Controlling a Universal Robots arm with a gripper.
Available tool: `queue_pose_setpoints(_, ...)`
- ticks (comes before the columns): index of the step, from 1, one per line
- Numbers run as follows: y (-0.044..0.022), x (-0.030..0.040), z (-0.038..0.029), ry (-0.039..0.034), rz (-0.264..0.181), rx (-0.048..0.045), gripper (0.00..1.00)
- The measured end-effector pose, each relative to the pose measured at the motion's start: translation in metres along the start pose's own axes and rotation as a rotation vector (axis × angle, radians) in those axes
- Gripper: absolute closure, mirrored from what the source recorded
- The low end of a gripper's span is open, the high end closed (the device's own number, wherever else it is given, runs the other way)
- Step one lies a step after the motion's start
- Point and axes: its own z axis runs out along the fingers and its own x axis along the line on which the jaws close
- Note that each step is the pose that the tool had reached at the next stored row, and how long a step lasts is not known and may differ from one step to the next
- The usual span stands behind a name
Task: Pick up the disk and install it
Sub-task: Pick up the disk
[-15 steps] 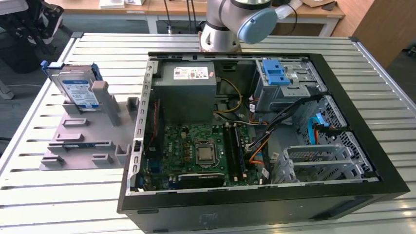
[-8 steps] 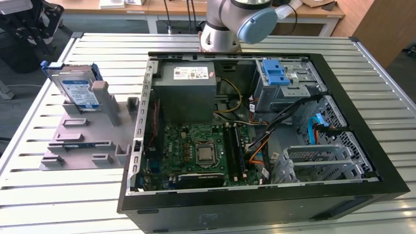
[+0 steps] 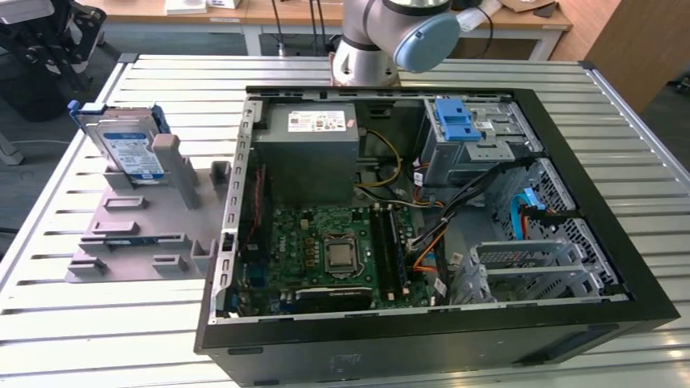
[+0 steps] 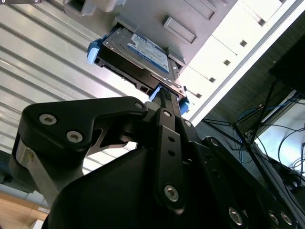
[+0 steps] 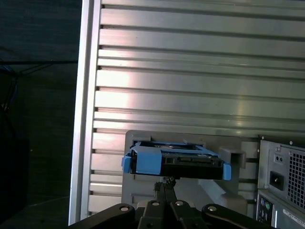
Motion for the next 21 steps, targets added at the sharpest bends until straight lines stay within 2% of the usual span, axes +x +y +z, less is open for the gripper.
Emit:
queue_pose_setpoints(8,0.0,0.0,0.0,0.0003,-0.015,-0.0001,0.89)
queue_pose_setpoints(21,0.0,0.0,0.0007,0.0054,-0.237,-0.0013,0.89)
